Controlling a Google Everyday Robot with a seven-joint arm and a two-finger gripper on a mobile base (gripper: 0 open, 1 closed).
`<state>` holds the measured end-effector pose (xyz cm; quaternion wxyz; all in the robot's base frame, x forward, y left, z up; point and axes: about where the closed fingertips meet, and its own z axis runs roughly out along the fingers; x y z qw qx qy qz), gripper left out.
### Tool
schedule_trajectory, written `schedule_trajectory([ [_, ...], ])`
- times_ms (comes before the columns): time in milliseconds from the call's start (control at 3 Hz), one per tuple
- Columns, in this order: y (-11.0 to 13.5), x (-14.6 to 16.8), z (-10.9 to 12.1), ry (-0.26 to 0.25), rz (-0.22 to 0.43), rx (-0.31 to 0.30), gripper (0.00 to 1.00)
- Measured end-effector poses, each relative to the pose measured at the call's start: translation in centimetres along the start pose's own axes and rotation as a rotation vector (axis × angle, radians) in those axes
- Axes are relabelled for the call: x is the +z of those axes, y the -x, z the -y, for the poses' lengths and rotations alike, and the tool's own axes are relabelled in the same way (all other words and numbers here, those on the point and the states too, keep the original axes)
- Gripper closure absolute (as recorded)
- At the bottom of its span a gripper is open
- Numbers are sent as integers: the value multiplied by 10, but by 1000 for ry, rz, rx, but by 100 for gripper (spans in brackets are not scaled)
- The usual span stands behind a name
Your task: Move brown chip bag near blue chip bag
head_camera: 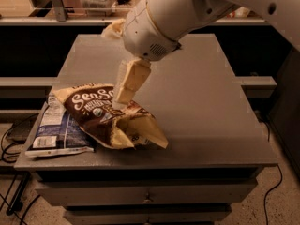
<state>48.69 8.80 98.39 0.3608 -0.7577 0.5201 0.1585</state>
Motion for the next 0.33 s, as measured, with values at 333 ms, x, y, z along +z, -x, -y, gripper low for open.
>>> schedule_trajectory([
  [333, 1, -1, 1, -2, 0, -1, 0],
])
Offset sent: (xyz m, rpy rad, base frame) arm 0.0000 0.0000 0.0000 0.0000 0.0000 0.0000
